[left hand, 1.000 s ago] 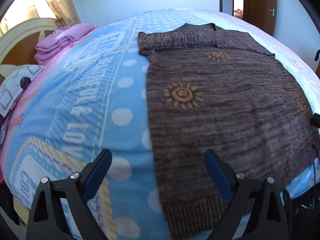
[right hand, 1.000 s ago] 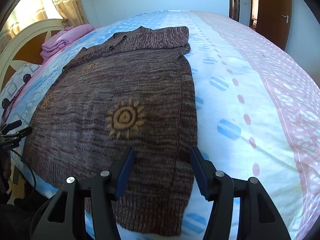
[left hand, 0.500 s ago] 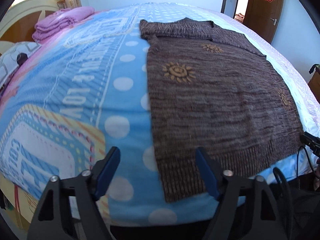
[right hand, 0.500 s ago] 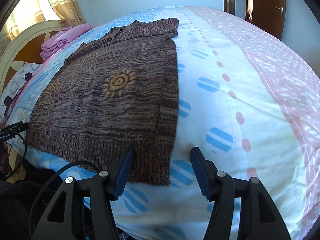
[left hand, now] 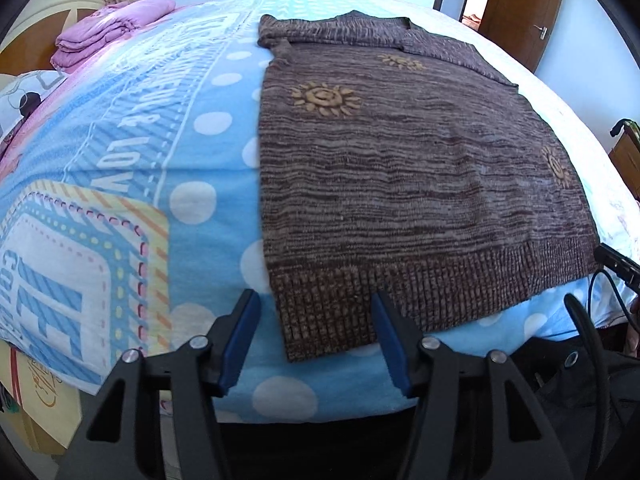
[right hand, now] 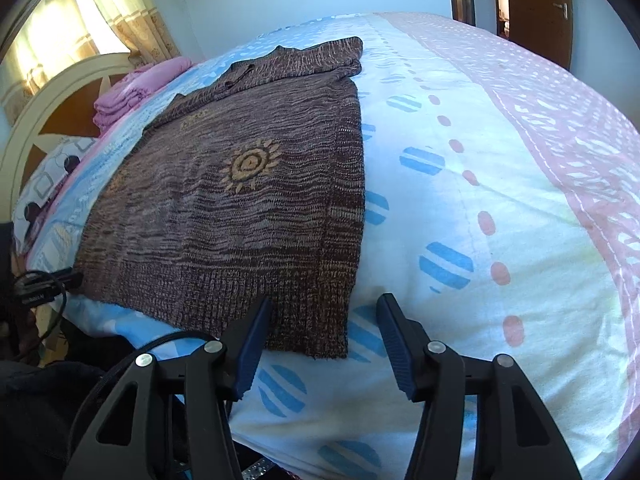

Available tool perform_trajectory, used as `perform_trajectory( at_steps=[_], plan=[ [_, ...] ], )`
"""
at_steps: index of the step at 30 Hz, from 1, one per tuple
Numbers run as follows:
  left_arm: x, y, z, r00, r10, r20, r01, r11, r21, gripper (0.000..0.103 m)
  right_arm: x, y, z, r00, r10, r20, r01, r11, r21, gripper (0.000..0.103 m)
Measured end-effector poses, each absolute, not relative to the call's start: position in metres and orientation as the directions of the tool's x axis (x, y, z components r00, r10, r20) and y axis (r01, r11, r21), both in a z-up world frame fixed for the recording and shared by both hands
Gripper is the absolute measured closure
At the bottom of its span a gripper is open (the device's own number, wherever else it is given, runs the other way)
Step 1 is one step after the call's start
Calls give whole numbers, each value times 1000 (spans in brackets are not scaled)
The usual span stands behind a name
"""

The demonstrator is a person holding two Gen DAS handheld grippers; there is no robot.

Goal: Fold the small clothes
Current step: 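Close the left gripper on the hem while the right gripper grasps the hem too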

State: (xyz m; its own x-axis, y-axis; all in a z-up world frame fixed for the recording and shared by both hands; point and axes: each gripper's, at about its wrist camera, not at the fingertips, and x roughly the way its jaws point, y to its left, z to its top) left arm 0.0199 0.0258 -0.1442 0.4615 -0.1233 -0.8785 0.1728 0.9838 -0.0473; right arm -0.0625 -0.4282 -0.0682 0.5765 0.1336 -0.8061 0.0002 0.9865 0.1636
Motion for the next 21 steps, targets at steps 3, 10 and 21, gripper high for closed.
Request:
perform_trajectory(
  at_steps=[3, 10, 21],
  plan=[
    [18, 27, -140, 467, -163, -869, 193, 978, -80, 83, -62, -427, -69, 569, 167, -805, -11, 981, 196, 64],
    [17, 29, -134, 476, -211, -854, 214, 969, -120, 95, -64, -419, -66, 563, 212, -799, -63, 975, 214, 96],
    [15, 49, -87, 606, -261, -752, 216, 963, -160, 95, -75, -433, -30, 693, 285, -663, -73, 942, 328, 97]
  ],
)
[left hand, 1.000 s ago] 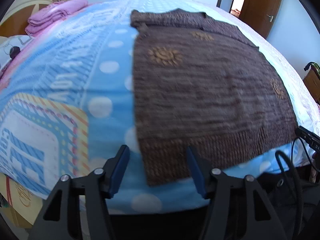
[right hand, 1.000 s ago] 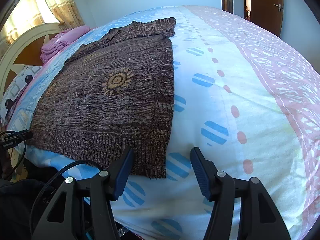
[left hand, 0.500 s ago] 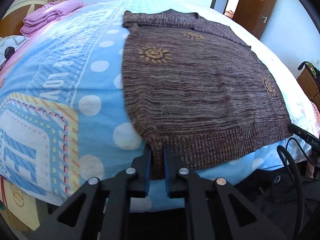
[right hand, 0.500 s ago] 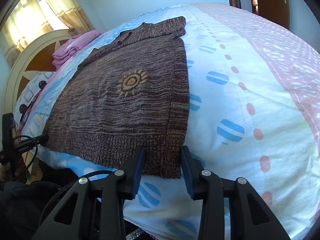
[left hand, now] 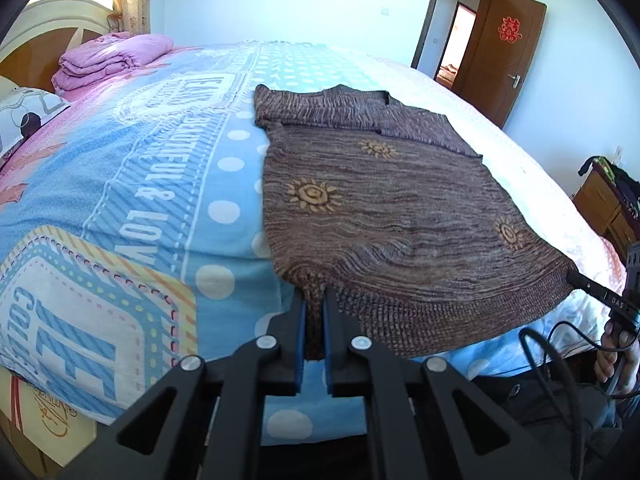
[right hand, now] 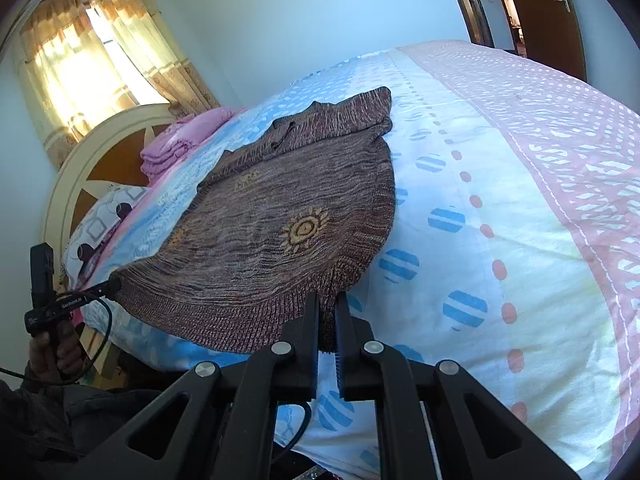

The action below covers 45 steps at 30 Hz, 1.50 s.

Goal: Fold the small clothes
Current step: 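Close the left gripper on the hem while the right gripper grasps the hem too, then lift the hem with both grippers and fold it over toward the collar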

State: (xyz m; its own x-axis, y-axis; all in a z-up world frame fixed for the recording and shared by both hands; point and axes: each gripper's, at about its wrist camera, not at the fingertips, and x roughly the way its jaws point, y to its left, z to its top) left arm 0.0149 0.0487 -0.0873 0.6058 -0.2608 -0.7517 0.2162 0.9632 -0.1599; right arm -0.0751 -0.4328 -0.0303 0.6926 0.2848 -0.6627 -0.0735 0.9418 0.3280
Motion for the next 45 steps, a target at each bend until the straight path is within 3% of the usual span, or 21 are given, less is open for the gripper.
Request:
perform_trajectory(
  at_steps=[7, 23, 45],
  plan=[
    [26, 53, -85, 619, -268, -738, 218, 962, -167, 95, -59, -440, -33, 670, 303, -678, -38, 926, 376, 97],
    [49, 52, -39, 702, -298, -647, 233, 954, -186, 96, -63, -434, 42, 813, 244, -529, -92, 950, 297, 98],
    [118, 56, -17, 749, -306, -588, 174, 947, -272, 96, 23, -426, 72, 843, 232, -486, -108, 957, 269, 98]
  ],
)
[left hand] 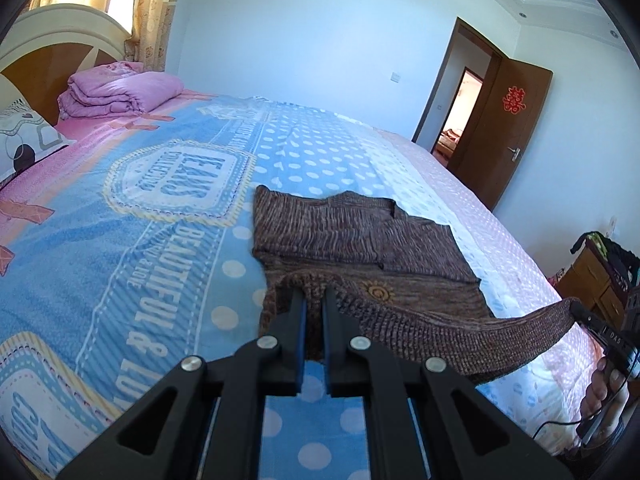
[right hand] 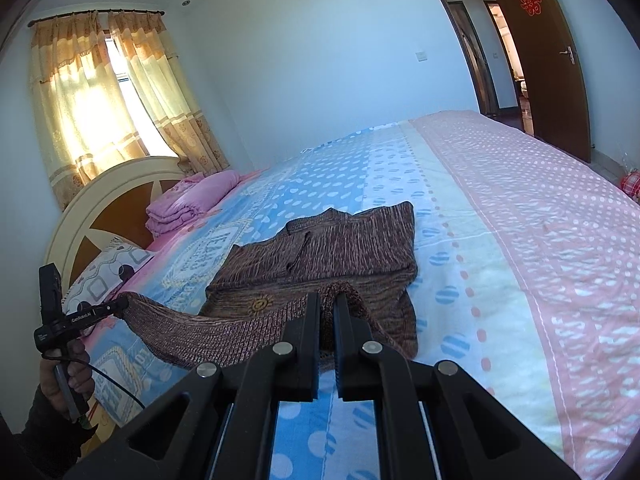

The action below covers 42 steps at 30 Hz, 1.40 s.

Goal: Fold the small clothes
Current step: 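Lift the hem with both grippers and fold it over toward the collar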

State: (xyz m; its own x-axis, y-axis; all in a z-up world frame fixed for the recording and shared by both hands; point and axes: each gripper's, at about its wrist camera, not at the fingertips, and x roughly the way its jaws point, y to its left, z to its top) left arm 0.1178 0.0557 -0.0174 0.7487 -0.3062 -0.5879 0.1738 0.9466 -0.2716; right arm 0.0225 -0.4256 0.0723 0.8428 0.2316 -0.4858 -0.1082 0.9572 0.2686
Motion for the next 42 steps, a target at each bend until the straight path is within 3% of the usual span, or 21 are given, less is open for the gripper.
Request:
perform_trajectory(
  at_steps=[28, 35, 42],
  plan=[
    [261, 24, -4, 773, -176, -609, 134, 984, -114, 96, 189, -430, 81, 825, 149, -546, -51, 981, 190, 98],
    [300, 19, -21, 748, -154, -646, 121, 988, -95, 96, 232, -433, 65, 800, 115, -589, -23, 987, 162, 98],
    [348, -2, -66, 707, -90, -702, 127, 992, -1, 96, 292, -437, 26, 736, 49, -675, 34, 993, 110, 98]
  ],
)
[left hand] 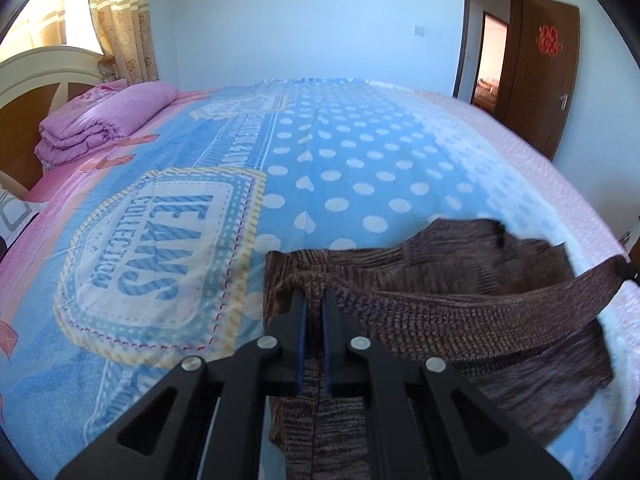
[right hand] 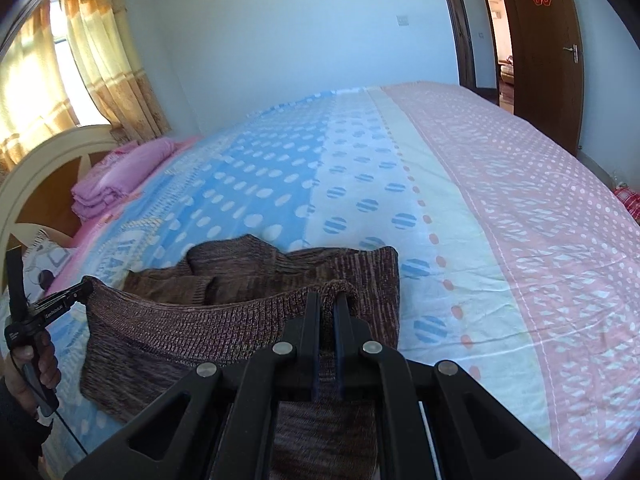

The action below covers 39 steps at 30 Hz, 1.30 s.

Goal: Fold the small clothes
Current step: 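Lift the hem with both grippers and fold it over toward the collar, then open both grippers and release the folded hem onto the sweater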

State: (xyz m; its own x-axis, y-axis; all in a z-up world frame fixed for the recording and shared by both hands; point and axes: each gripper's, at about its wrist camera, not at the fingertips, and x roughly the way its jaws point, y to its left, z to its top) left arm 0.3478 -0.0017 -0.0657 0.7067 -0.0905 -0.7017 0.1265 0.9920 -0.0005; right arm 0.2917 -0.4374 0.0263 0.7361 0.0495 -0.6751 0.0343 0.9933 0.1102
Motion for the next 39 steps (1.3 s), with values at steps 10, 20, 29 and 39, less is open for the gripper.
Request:
perform_trajectory(
  at_steps=[10, 20, 29, 39],
  plan=[
    [344, -7, -101, 687, 7, -727, 128, 983, 131, 44, 313, -426, -17, 656, -34, -754, -18, 998, -60, 25],
    [351, -42, -120, 723, 174, -668, 202, 872, 446, 24, 361, -399, -23, 632, -216, -744, -45, 949, -313, 25],
    [413, -16, -86, 718, 282, -636, 43, 894, 445, 8, 384, -431, 17, 688, -186, -702, 81, 980, -181, 25],
    [385, 34, -96, 695, 184, -695, 16, 962, 271, 24, 351, -478, -3, 669, -29, -743, 75, 997, 28, 39]
  ],
)
